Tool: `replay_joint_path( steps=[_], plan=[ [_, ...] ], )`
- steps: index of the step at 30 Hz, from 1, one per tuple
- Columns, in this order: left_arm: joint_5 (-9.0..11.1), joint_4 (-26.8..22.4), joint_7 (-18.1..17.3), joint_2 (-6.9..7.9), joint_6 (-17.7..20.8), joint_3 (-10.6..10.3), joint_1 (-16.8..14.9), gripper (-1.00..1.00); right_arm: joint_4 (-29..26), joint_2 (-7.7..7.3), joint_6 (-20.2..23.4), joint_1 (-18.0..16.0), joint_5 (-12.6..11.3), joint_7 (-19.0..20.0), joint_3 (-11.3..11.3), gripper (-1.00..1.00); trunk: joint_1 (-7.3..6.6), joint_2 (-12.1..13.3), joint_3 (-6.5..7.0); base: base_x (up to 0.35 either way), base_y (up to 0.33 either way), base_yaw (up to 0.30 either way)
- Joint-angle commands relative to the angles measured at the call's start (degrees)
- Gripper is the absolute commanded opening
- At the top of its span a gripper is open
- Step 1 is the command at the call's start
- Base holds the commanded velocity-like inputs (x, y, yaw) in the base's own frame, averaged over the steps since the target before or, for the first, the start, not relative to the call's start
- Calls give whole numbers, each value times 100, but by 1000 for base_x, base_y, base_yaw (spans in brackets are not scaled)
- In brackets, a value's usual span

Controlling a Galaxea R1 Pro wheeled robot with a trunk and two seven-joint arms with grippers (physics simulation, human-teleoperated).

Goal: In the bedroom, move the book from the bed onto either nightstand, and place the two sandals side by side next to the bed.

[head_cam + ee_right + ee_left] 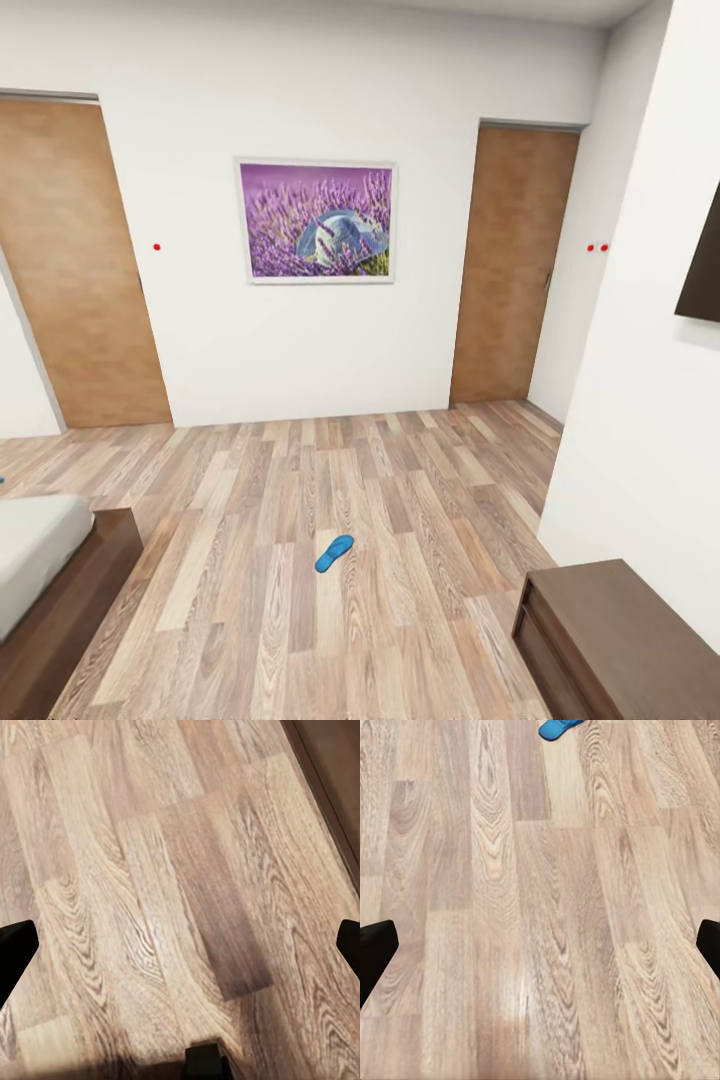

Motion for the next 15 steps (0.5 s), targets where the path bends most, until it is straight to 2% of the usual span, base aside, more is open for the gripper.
replay_joint_path(
  steps=[1, 15],
  plan=[
    [35, 3, -1, -1, -17, -3, -3, 100, -1, -1, -12, -2, -48, -1, 5, 100, 0, -3, -15, 0, 0, 0],
    [35, 3, -1, -1, -17, -3, -3, 100, -1, -1, -13, -3, -48, 0, 4, 100, 0, -3, -142, 0, 0, 0]
  ],
)
